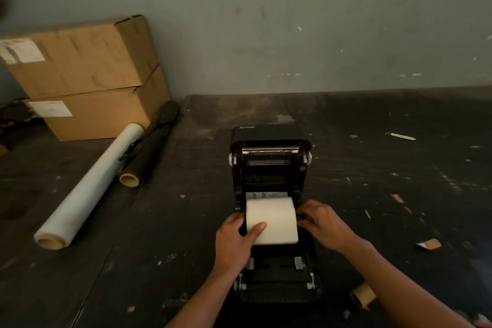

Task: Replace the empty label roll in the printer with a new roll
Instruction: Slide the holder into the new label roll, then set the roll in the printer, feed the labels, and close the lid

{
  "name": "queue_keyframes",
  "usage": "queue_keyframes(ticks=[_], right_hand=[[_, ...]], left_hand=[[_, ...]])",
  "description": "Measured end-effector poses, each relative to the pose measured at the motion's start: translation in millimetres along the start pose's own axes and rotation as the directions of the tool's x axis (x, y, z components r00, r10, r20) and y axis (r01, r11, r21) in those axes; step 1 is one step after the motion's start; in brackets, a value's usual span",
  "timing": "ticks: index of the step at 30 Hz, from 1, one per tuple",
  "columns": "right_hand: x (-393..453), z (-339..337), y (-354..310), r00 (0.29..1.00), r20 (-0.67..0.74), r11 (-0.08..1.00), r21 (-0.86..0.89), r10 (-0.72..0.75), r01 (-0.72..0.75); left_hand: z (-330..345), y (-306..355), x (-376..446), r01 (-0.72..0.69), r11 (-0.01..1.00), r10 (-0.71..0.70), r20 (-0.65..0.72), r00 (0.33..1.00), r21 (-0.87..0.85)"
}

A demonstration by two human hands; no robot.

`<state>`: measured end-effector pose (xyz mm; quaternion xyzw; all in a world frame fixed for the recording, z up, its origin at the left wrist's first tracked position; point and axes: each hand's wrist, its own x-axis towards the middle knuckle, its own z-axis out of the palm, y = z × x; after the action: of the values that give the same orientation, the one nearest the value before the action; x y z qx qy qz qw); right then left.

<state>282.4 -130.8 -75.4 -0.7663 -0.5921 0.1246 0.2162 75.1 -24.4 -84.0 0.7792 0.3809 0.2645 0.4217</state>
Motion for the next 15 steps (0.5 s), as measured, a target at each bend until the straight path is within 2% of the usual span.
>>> queue_keyframes(ticks=[9, 15], right_hand=[[-12.4, 7.5, -6.6, 0.997, -0.018, 0.997, -0.024, 0.069, -0.069], [-22.0, 14.0, -13.8, 0.987, -0.013, 0.987, 0.004, 0.161, -0.161]], left_hand=[[6.2, -9.6, -2.7, -0.064, 0.997, 0.065, -0.016, 0.998, 0.041], [8.1, -11.1, -3.7, -0.008, 0.993, 0.013, -0.043, 0.999, 0.117]])
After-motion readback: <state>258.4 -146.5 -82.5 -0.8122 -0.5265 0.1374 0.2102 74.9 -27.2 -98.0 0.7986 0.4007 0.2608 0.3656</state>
